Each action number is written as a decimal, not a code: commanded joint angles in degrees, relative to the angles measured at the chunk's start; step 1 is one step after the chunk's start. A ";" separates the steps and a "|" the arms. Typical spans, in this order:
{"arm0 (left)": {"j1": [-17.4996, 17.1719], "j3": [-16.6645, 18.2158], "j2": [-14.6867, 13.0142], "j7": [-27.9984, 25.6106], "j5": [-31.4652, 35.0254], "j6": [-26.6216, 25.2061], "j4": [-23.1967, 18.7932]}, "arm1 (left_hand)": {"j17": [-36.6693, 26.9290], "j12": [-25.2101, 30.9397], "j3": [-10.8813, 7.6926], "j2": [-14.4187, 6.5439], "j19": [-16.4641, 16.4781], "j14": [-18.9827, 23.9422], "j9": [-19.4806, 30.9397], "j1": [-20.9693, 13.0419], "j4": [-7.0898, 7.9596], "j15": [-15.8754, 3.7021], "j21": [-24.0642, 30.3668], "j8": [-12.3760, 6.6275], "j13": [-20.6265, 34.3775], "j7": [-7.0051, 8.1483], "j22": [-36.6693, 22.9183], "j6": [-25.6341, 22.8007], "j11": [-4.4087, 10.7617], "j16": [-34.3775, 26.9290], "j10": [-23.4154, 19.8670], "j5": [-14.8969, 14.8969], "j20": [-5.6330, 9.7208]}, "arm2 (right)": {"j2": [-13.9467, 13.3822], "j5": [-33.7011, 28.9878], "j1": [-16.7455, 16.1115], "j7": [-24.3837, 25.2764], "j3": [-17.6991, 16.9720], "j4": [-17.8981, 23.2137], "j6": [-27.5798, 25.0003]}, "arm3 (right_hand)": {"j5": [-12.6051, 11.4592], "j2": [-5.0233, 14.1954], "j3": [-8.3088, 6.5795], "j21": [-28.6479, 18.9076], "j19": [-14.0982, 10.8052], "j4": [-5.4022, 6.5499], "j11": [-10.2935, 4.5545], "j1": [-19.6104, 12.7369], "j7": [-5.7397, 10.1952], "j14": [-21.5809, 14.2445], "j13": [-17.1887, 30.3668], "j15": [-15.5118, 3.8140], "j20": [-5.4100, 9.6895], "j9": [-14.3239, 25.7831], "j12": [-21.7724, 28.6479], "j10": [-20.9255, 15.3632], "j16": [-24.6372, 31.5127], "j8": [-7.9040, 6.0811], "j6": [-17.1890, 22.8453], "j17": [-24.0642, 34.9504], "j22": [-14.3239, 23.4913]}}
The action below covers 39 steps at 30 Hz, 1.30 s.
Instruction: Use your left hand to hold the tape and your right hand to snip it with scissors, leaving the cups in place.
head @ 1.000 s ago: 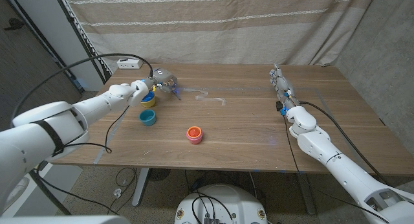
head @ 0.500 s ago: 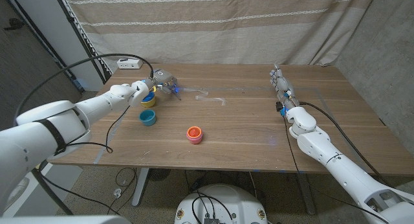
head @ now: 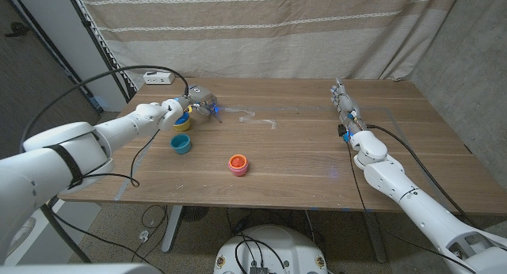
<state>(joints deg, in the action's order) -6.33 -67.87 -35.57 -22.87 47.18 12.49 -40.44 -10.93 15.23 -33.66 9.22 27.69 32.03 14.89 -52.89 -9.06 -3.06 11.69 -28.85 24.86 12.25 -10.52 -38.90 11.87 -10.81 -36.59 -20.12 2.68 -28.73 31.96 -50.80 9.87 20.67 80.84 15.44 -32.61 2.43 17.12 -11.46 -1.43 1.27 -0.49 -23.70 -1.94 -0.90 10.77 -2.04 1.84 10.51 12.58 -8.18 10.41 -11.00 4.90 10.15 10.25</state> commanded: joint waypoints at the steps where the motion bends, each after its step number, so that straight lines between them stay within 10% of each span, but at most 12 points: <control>1: 0.68 -0.90 1.01 -0.03 -0.44 0.17 1.82 | -0.15 -0.45 -0.42 -0.12 -0.17 -0.48 0.15 0.80 -0.01 -9.93 0.30 -0.30 -0.25 0.18 -0.21 -0.58 0.16 0.07 -0.11 0.26 8.67 | 0.15 0.01 0.43 0.03 0.01 -0.51 -0.13 | -0.24 0.44 0.36 0.11 -0.13 -0.17 0.05 0.03 -0.40 -0.21 0.18 -2.08 0.97 0.09 0.30 -0.18 0.11 -0.16 0.25 0.11 0.10; 39: 4.48 -6.93 6.78 -1.72 -3.58 2.56 13.14 | 0.03 -2.11 -3.25 -0.55 -1.24 -2.99 -1.01 3.02 0.06 -9.93 0.28 2.50 -3.74 0.24 -0.17 1.15 0.12 -0.03 0.82 1.02 8.67 | 0.49 -0.37 0.86 0.57 0.11 -1.13 0.06 | -0.21 0.46 0.41 0.14 -0.04 -0.19 0.09 0.11 -0.38 -0.17 0.18 -2.02 0.69 0.10 0.29 -0.18 0.10 -0.16 0.29 0.12 0.11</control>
<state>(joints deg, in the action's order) -2.80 -73.03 -30.59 -24.54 44.58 14.57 -30.64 -10.75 12.82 -36.38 8.64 26.78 29.07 13.71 -50.44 -8.98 -2.75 11.69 -26.46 21.05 12.49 -10.51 -37.84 11.86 -10.81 -35.54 -19.44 2.57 -28.19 31.69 -49.50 9.80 20.87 79.18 15.52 -32.61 2.43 17.12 -11.46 -1.43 1.27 -0.50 -23.70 -1.94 -0.90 10.77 -2.04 1.84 10.51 12.58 -8.18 10.41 -11.00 4.90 10.15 10.25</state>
